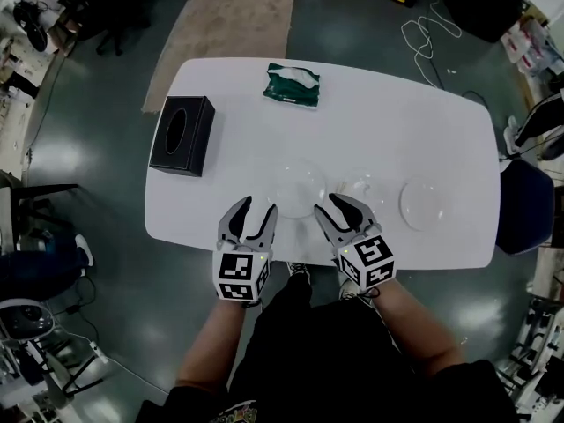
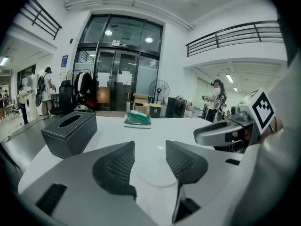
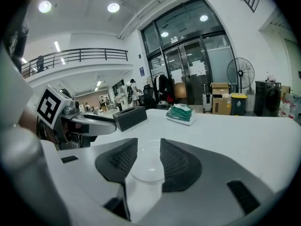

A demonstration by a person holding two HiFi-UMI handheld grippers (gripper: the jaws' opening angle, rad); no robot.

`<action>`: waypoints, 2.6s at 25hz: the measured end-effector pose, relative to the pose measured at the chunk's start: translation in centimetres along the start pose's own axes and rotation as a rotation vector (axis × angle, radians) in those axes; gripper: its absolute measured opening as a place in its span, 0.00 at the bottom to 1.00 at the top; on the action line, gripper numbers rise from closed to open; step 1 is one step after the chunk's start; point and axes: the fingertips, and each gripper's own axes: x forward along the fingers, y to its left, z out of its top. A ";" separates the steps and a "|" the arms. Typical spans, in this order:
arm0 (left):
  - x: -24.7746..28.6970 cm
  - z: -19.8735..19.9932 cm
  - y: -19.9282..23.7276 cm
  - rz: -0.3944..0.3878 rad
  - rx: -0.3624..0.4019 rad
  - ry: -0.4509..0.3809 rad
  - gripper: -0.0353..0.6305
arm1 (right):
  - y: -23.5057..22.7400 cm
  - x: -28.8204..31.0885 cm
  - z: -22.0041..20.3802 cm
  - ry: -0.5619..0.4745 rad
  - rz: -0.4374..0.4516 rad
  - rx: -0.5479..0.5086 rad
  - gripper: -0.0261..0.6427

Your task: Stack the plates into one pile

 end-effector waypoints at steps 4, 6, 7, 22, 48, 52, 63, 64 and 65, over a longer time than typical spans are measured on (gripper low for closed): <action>0.8 -0.6 0.9 -0.012 0.000 0.018 0.37 | 0.0 1.7 -1.8 0.049 -0.010 0.011 0.29; 1.1 -0.9 1.3 -0.017 -0.002 0.025 0.37 | 0.0 2.4 -2.9 0.081 -0.019 0.010 0.29; 1.3 -1.1 1.5 -0.019 -0.004 0.030 0.37 | -0.1 2.7 -3.5 0.097 -0.025 0.010 0.29; 3.7 -3.8 3.7 -0.043 -0.027 0.101 0.37 | -0.5 5.9 -9.3 0.282 -0.104 -0.093 0.28; 9.0 -7.8 2.3 -0.179 -0.260 0.251 0.37 | -0.5 6.5 -10.4 0.327 -0.111 -0.092 0.28; 9.6 -7.8 1.8 -0.203 -0.249 0.260 0.36 | -0.4 6.7 -10.3 0.325 -0.104 -0.080 0.28; 9.7 -6.9 1.5 -0.224 -0.356 0.263 0.17 | -1.3 5.6 -8.7 0.278 -0.109 -0.051 0.28; 9.7 -6.7 1.4 -0.226 -0.375 0.255 0.16 | -1.7 5.3 -8.1 0.259 -0.117 -0.047 0.28; 9.7 -6.3 1.3 -0.229 -0.396 0.246 0.14 | -2.1 5.0 -7.6 0.240 -0.125 -0.041 0.28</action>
